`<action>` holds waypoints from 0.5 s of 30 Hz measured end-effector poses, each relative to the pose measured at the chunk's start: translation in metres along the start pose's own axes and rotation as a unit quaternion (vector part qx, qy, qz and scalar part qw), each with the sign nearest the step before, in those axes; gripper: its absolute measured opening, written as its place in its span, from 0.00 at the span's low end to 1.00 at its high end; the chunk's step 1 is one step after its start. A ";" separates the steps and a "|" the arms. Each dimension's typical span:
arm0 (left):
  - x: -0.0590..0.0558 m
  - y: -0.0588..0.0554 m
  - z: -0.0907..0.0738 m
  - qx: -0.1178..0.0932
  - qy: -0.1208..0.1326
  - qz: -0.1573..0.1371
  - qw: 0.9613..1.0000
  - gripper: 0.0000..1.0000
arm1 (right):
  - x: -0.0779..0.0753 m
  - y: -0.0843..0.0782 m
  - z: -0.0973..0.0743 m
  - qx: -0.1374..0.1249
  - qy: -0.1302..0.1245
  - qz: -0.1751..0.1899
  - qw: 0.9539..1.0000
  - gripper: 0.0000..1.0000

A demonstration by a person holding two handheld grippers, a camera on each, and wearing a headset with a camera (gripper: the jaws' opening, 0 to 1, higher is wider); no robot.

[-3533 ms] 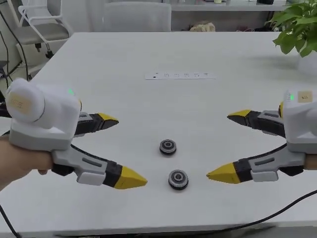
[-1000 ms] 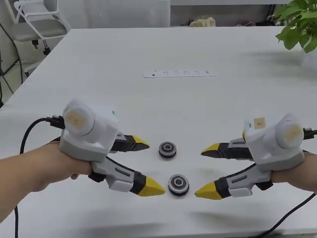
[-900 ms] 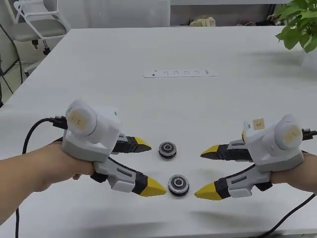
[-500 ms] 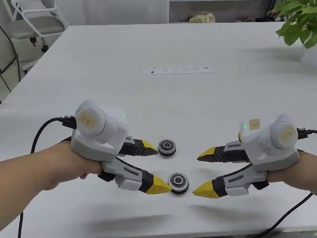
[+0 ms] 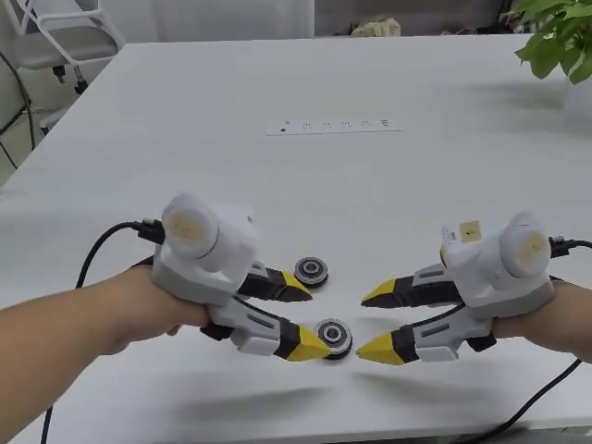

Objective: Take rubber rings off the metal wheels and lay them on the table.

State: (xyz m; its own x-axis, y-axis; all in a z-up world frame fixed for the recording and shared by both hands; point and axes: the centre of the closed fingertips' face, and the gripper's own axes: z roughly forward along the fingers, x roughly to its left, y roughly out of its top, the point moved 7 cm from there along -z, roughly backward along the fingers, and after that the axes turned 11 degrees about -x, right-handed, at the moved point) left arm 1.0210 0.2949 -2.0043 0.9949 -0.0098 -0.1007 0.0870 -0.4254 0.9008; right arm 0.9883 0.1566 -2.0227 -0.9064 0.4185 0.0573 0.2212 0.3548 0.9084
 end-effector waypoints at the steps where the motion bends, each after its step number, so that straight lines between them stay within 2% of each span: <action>1: 0.000 0.000 0.001 0.001 -0.002 0.000 1.000 0.37 | 0.000 0.000 0.000 0.000 0.001 0.000 1.000 0.37; 7: -0.001 -0.002 0.005 0.004 -0.007 -0.001 1.000 0.30 | -0.001 -0.002 0.002 0.000 0.005 0.002 1.000 0.34; 15: -0.005 -0.005 0.013 0.010 -0.014 0.005 1.000 0.26 | -0.001 -0.004 0.003 0.000 0.009 0.005 1.000 0.31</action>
State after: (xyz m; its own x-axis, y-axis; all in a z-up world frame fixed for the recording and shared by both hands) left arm 1.0146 0.2849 -2.0140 0.9937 -0.0400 -0.1045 0.0760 -0.4437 0.8929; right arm 0.9892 0.1572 -2.0274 -0.9104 0.4069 0.0748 0.2312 0.3505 0.9076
